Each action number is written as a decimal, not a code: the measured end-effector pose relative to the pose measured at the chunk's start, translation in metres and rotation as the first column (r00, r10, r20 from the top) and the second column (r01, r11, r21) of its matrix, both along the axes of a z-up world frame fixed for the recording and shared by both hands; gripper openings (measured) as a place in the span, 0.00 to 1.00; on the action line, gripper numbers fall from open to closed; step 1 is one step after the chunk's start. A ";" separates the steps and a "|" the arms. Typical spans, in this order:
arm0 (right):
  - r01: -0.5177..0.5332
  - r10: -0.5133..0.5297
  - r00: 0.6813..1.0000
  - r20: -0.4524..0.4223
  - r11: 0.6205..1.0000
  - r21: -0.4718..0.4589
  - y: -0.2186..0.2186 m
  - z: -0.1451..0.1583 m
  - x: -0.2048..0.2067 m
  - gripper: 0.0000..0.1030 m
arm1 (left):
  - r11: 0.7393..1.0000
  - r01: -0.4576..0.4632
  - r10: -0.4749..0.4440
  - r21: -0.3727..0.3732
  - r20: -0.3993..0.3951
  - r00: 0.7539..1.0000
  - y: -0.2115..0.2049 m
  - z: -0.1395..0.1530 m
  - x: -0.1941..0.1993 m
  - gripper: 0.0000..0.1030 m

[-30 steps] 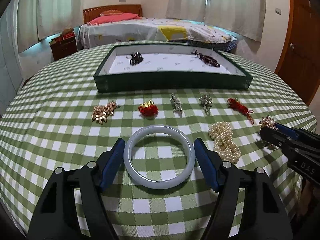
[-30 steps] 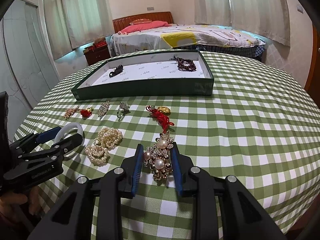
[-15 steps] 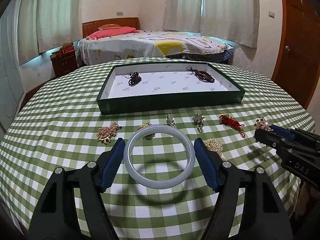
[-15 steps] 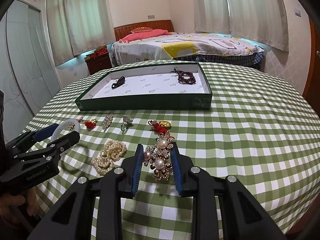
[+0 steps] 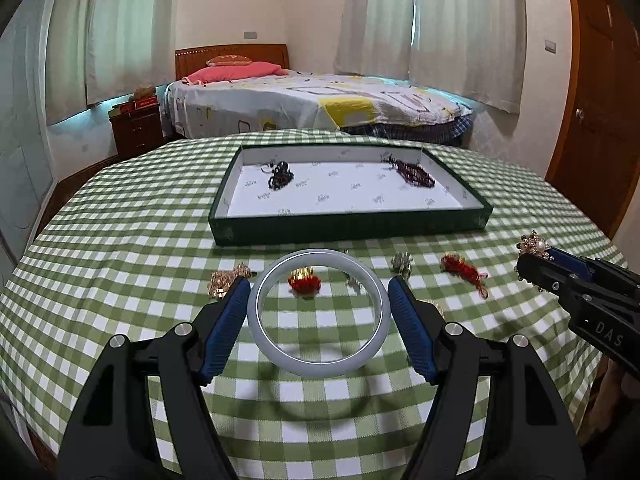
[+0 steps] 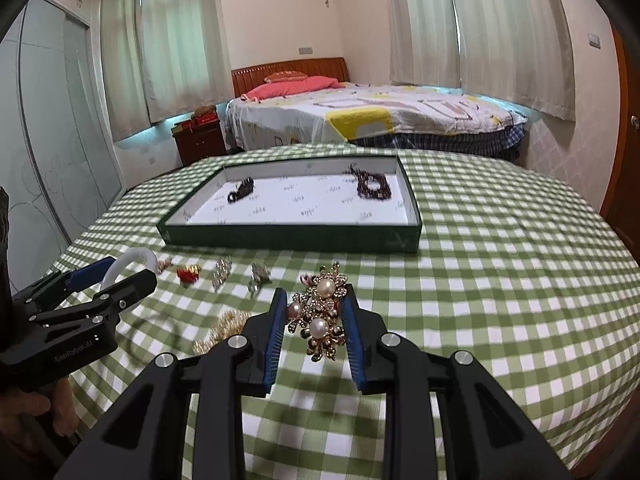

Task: Organize jewelry
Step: 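Carry bangle with left tool while right tool carries brooch over the tray, then open right tool dropping brooch in tray while left tool releases bangle there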

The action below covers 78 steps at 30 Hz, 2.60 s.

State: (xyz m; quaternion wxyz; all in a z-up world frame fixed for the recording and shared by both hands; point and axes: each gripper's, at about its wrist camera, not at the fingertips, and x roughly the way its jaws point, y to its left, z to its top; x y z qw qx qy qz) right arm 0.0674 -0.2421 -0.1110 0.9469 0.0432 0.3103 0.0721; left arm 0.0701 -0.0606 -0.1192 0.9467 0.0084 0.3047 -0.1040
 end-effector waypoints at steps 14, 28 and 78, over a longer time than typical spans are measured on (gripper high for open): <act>-0.026 0.028 0.993 0.117 0.999 -0.018 0.008 0.046 0.057 0.28 | 0.998 0.015 -0.013 -0.055 0.051 0.999 -0.011 0.039 0.060 0.67; -0.050 0.051 0.996 0.070 0.999 -0.011 0.012 0.043 0.188 0.28 | 0.999 0.024 -0.024 -0.037 0.001 1.000 -0.036 0.039 0.192 0.67; -0.042 0.023 0.969 -0.246 0.997 -0.070 -0.001 -0.005 0.278 0.52 | 1.000 0.001 0.000 0.003 -0.179 0.984 -0.031 0.008 0.279 0.77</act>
